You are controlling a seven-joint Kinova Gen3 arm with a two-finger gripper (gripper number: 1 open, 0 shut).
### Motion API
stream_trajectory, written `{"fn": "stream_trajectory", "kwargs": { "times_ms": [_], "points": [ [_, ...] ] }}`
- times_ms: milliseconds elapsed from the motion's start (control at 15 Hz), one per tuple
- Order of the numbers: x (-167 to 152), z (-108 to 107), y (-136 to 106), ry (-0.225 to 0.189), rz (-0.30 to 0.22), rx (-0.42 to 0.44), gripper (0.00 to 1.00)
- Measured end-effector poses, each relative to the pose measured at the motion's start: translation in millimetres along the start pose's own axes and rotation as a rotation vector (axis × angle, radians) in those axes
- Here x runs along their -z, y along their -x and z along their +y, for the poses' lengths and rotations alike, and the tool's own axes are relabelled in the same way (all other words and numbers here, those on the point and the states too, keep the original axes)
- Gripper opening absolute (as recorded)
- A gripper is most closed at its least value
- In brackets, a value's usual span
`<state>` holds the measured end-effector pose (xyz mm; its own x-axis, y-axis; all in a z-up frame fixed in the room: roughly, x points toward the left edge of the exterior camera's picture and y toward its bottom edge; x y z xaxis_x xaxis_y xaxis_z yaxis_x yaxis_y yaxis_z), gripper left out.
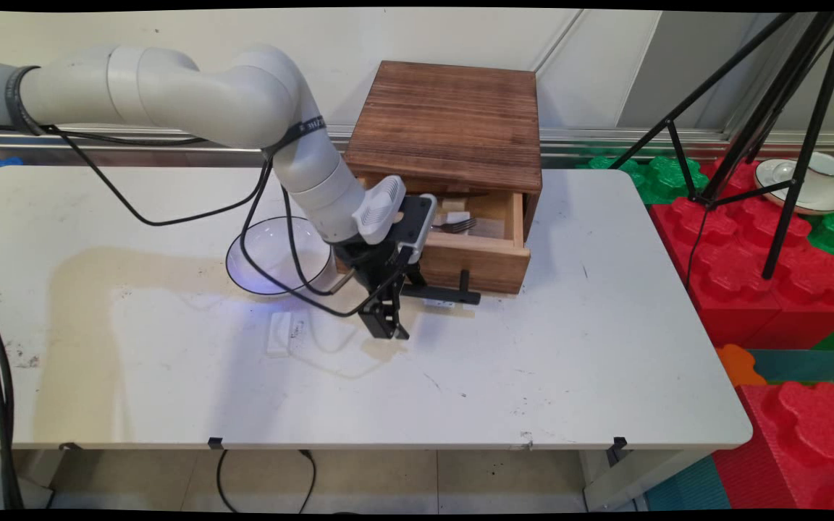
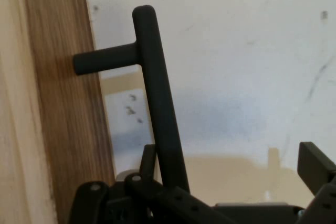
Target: Open the drawer
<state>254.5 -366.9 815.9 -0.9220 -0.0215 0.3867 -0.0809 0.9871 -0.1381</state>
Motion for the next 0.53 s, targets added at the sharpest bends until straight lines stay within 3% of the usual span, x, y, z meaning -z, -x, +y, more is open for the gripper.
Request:
{"fn": "stream_trajectory", "kwargs": {
  "times_ms": [533],
  "points": [
    [4, 38, -6, 0.043, 0.016, -0.015, 1.00]
  ]
}}
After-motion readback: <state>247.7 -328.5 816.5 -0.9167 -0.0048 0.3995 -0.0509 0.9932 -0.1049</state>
